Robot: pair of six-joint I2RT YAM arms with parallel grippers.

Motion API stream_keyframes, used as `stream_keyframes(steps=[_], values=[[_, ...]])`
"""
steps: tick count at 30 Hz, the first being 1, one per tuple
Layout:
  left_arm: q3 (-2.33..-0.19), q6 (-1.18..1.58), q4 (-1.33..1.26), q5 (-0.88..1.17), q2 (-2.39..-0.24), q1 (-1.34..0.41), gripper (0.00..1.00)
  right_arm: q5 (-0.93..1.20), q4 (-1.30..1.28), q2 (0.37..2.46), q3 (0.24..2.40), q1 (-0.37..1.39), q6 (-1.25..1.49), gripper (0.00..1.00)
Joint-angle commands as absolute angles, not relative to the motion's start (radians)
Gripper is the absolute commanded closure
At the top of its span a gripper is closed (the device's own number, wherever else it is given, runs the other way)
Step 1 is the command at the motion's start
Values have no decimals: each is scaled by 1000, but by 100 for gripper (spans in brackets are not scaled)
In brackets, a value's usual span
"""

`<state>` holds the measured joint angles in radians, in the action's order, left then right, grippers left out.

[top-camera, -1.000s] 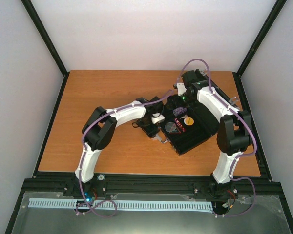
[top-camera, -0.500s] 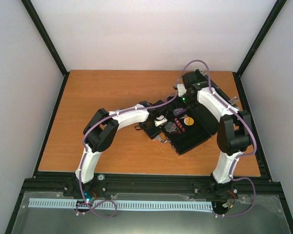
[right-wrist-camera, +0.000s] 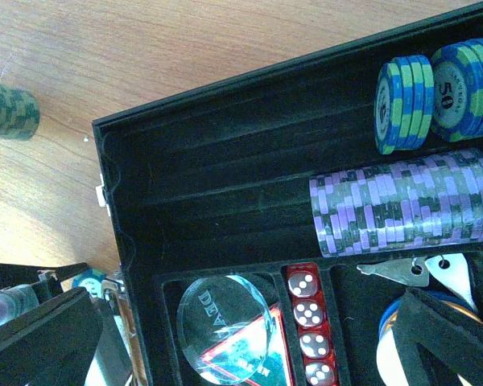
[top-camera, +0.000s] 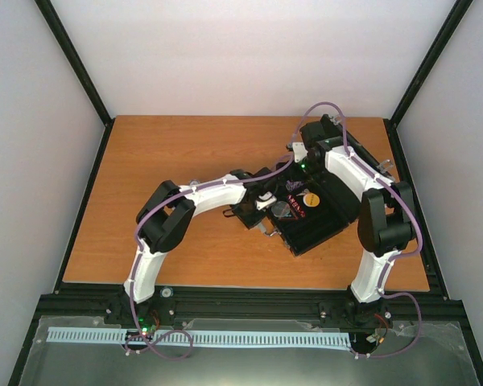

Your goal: Pack up texas hold em set

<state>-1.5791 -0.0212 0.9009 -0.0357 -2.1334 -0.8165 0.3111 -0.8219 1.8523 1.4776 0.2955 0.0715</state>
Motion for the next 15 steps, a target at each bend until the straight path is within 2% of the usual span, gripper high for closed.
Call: stream_keyframes(steps=[1, 7, 15], values=[[-1515, -8, 917, -145, -2183, -818, 59, 323, -809, 1825, 1472, 288, 69, 0], [-1516, -3, 922, -186, -2135, -816, 55, 324, -811, 1824, 1473, 288, 70, 0], [-1551, 5, 945, -194, -2059, -811, 54, 324, -811, 1823, 1471, 287, 74, 0]])
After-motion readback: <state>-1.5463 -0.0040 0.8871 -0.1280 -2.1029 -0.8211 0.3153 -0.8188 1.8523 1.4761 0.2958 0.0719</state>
